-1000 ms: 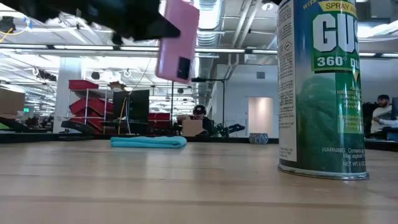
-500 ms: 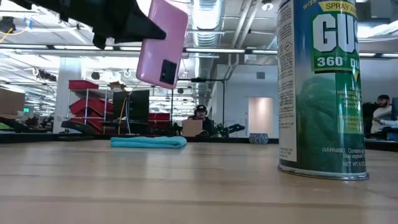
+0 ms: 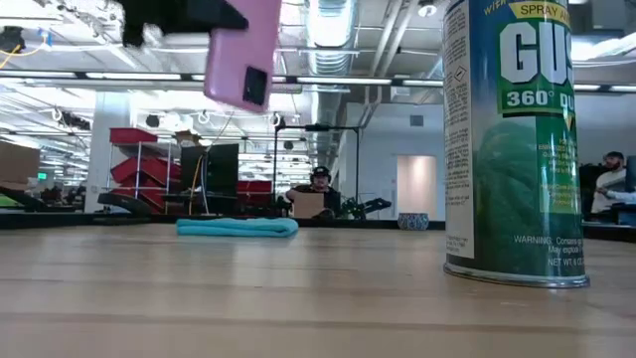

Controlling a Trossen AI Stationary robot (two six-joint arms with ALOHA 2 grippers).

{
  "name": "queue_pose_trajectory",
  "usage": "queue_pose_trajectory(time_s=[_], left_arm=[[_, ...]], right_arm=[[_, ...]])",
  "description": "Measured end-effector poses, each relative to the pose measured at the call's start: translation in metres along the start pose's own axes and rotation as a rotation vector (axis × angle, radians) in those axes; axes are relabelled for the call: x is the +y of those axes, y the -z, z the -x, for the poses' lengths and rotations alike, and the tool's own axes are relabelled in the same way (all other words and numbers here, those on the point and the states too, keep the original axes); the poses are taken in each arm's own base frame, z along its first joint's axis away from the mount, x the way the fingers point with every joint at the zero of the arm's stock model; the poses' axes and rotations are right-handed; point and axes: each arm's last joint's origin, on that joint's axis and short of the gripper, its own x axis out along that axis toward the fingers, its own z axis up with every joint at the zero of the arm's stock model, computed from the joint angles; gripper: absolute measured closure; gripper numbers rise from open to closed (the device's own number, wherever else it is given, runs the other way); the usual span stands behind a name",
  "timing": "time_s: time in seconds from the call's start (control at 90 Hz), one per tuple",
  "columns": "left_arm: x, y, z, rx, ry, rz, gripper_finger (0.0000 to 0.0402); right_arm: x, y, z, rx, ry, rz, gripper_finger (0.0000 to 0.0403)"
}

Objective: Apply microfiber cloth
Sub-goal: Spray the device using the spray bottle

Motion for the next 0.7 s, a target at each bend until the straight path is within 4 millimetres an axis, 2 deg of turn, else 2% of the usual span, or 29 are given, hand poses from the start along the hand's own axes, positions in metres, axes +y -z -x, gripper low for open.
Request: queue_pose_trajectory(time_s=[0.122, 0.311, 0.567, 0.7], left_arm=[[-0.006, 0.009, 0.003, 0.021, 0.019, -0.063, 0.0397], [-0.015, 0.022, 0.002, 0.052, 0.082, -0.054, 0.0397], [-0.016, 0.021, 0.002, 0.054, 0.095, -0.06, 0.0398], [-0.016, 0.021, -0.002, 0.063, 0.106, -0.057, 0.0398]], right_arm=[[0.001, -0.001, -0.005, -0.001, -0.015, 0.008, 0.0403], [0.006, -0.004, -0.018, 0.002, -0.131, 0.037, 0.0403], [0.005, -0.008, -0.025, -0.019, -0.167, 0.042, 0.0403], [-0.001, -0.006, -0.036, 0.02, -0.142, 0.011, 0.0403]])
